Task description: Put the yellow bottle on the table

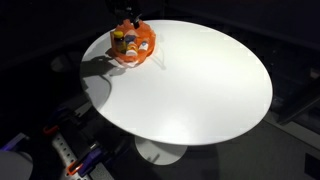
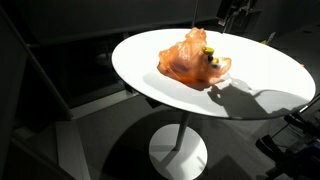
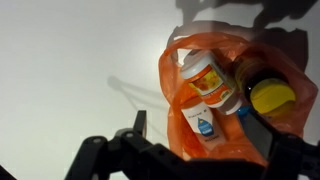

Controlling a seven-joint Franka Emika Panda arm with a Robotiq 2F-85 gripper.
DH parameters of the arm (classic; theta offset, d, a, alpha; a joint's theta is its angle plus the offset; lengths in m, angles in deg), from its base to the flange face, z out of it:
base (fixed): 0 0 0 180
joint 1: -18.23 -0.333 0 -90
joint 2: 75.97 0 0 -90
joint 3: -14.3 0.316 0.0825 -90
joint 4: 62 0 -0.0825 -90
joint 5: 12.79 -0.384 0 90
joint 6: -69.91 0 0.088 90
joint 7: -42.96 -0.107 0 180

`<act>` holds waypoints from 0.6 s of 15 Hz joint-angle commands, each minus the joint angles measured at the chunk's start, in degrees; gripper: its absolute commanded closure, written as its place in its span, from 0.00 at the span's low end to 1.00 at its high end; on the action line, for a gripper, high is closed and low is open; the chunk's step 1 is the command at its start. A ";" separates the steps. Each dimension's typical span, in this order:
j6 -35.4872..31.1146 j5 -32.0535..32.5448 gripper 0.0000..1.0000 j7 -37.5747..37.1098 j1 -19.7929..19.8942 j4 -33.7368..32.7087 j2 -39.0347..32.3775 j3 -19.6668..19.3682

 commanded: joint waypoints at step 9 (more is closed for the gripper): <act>-1.34 2.70 0.00 -2.59 -0.35 0.28 -2.87 -0.59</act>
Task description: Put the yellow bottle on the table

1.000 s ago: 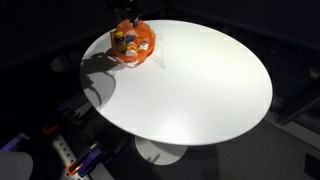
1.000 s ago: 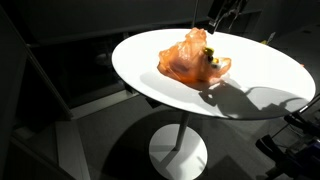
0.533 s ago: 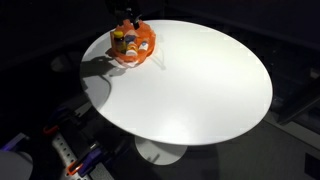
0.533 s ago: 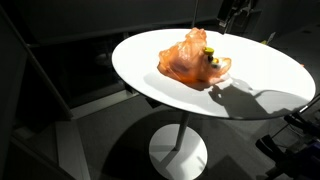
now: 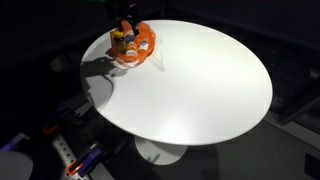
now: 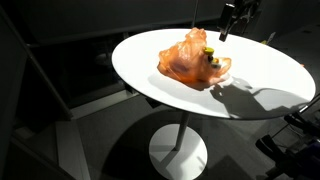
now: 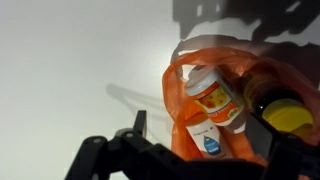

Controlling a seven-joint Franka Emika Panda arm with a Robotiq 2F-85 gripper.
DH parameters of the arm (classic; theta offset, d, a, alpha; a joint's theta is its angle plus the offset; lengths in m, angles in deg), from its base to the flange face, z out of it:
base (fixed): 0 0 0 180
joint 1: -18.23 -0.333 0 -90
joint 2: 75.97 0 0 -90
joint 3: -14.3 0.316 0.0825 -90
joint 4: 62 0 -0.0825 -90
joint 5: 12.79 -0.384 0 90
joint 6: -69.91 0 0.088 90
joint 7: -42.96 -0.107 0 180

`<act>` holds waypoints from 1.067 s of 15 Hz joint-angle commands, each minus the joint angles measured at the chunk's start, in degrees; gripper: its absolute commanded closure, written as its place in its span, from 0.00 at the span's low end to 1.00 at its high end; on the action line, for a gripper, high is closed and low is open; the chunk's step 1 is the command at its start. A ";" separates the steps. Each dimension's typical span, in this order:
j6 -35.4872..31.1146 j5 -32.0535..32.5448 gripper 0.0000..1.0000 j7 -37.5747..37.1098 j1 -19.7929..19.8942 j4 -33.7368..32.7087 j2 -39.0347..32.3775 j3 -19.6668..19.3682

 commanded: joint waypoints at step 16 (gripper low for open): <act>-12.64 6.41 0.00 -1.71 -3.21 -2.14 -5.58 -1.34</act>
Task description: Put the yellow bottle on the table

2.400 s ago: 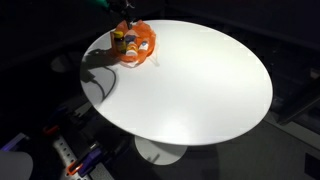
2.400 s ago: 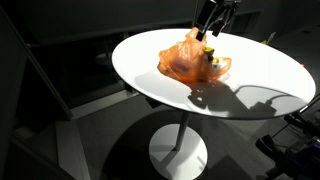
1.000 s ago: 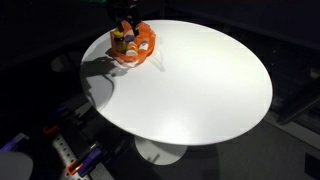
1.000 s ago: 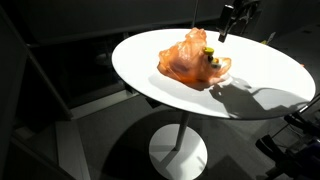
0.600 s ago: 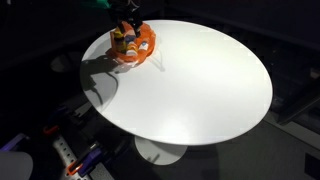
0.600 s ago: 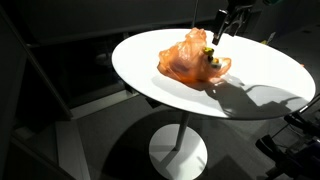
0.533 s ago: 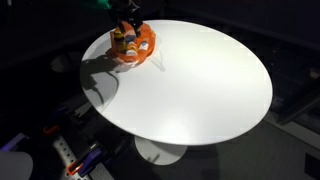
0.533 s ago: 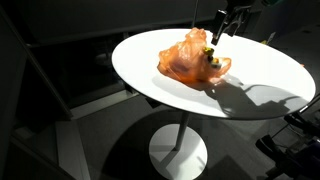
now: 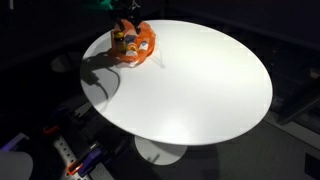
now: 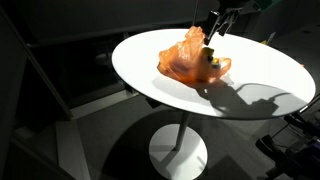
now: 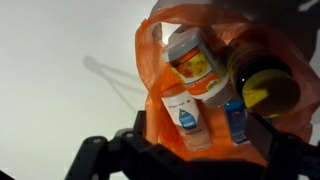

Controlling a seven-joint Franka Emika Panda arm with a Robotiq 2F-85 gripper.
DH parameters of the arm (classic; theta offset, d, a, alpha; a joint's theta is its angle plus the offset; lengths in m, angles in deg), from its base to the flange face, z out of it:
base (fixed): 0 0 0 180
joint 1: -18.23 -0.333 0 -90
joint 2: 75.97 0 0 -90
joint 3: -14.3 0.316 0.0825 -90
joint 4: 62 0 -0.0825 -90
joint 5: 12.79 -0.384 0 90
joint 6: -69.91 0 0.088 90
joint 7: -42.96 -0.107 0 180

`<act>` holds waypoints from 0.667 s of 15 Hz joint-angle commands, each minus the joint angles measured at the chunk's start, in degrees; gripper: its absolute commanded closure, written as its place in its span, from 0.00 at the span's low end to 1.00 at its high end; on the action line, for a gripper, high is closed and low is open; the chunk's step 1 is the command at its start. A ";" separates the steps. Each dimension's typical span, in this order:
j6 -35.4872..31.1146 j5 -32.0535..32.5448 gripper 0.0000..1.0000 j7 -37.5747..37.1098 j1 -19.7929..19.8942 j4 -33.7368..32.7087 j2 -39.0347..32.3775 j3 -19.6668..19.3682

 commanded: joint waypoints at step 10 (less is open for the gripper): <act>-2.67 -4.00 0.00 0.64 -2.25 -0.04 -0.56 0.27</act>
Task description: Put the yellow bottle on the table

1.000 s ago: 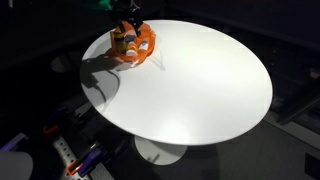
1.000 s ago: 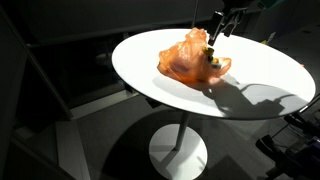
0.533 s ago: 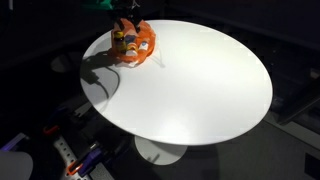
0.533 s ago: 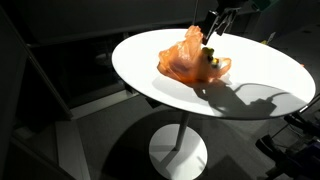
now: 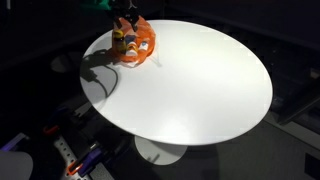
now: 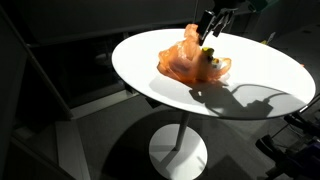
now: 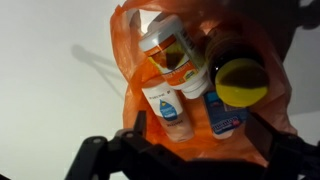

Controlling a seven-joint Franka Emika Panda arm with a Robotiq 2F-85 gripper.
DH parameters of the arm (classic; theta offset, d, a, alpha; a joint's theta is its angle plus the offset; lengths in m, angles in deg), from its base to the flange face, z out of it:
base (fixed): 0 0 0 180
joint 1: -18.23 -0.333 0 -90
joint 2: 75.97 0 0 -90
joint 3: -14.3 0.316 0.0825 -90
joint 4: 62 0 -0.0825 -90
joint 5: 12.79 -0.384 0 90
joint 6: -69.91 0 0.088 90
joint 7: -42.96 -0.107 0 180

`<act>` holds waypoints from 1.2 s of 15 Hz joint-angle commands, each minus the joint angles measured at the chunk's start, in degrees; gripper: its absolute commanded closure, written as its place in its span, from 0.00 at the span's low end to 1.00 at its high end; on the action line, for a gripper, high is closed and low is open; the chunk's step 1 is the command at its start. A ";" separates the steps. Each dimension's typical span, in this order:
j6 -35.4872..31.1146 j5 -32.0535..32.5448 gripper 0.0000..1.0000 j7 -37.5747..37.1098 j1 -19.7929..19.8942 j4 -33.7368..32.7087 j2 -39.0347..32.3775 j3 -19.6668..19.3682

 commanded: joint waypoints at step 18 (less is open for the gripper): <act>7.86 -9.50 0.80 1.62 -1.20 -0.48 1.68 1.31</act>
